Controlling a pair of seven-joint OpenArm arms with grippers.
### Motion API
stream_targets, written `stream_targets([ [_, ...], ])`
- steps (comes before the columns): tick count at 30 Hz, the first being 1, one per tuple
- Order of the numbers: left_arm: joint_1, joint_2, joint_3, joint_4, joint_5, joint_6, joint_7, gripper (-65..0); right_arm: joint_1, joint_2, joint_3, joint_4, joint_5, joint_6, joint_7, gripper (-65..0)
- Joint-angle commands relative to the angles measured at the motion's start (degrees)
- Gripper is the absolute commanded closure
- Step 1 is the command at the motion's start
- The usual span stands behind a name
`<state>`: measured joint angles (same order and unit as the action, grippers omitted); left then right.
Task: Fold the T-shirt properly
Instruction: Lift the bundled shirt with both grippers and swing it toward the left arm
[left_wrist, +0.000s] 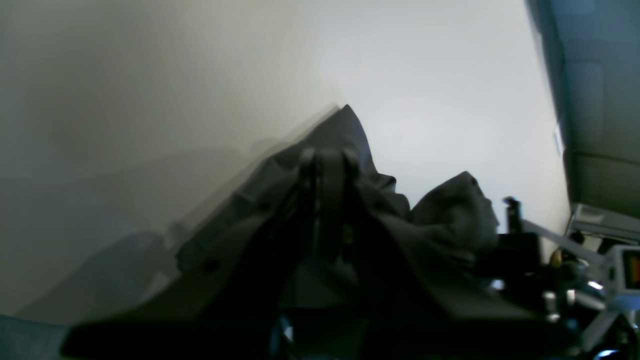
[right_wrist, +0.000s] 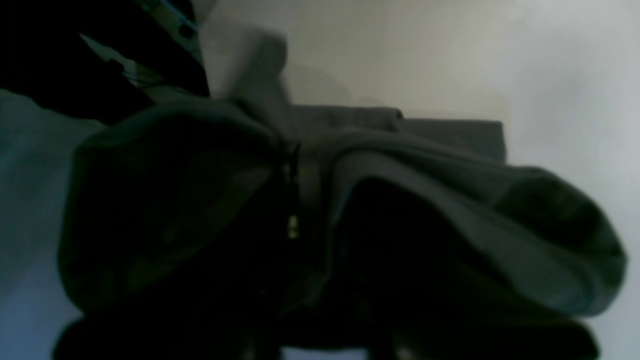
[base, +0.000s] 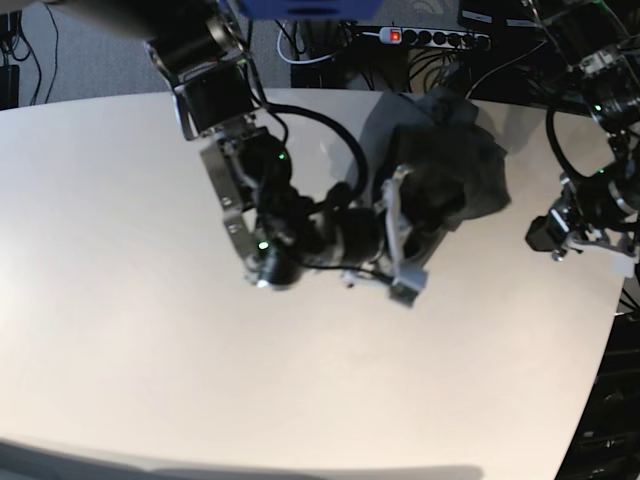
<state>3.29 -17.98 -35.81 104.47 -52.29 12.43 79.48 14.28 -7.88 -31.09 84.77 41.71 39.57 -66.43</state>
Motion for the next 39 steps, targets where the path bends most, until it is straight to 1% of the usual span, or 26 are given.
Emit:
stream_targets([
  [1, 0.0, -1.3, -1.2, 0.7, -1.2, 0.0, -0.4, -2.2, 1.4, -1.1, -1.6, 0.2, 1.7, 0.4, 2.4, -0.7],
  [5, 0.4, -2.2, -2.4, 0.7, -2.0, 0.0, -0.4, -2.2, 2.0, -1.1, -6.1, -4.7, 2.0, 0.4, 7.5, -0.9],
  [8, 1.6, -2.2, -2.5, 0.7, -1.8, 0.0, -0.4, -2.2, 3.7, -1.1, -10.3, -9.5, 2.3, 0.4, 11.3, -0.9],
  [9, 1.9, -2.2, -2.5, 0.7, -1.8, -0.1, -0.4, -2.2, 4.4, -1.1, -11.6, -10.7, 3.3, 0.4, 12.3, -1.0],
  [17, 2.8, -2.0, -2.3, 0.7, -1.8, -0.1, -0.5, -2.2, 9.8, -1.1, -17.7, -15.7, 11.5, 0.4, 16.4, -1.3],
  [22, 2.9, -1.8, -2.1, 0.7, -1.6, -0.1, -0.5, -2.2, 10.6, -1.1, -20.5, -15.7, 12.0, 0.4, 17.4, -1.5],
  [25, 2.9, -1.8, -2.1, 0.7, -1.7, -0.1, -0.5, -2.2, 11.3, -1.1, -21.0, -15.7, 12.0, 0.4, 17.4, -2.0],
  [27, 2.9, -1.8, -2.1, 0.7, -1.7, -0.1, -0.5, -2.2, 11.3, -1.1, -21.0, -15.7, 12.0, 0.4, 17.4, -6.4],
  [29, 2.9, -1.8, -2.1, 0.7, -1.7, -0.1, -0.5, -2.2, 11.3, -1.1, -20.9, -15.7, 12.0, 0.4, 17.6, -12.5],
  [34, 2.9, -1.7, -2.1, 0.7, -1.7, -0.1, -0.5, -2.2, 11.2, -1.1, -20.9, -15.7, 12.0, 0.4, 19.4, -25.1],
  [35, 2.9, -1.7, -2.1, 0.7, -1.7, -0.1, -0.5, -2.2, 11.2, -1.1, -20.9, -15.7, 12.0, 0.4, 19.5, -27.0],
  [39, 3.0, -1.7, -2.0, 0.7, -1.6, -0.1, -0.5, -2.2, 11.5, -1.1, -21.0, -15.7, 12.0, 0.4, 19.7, -31.0],
])
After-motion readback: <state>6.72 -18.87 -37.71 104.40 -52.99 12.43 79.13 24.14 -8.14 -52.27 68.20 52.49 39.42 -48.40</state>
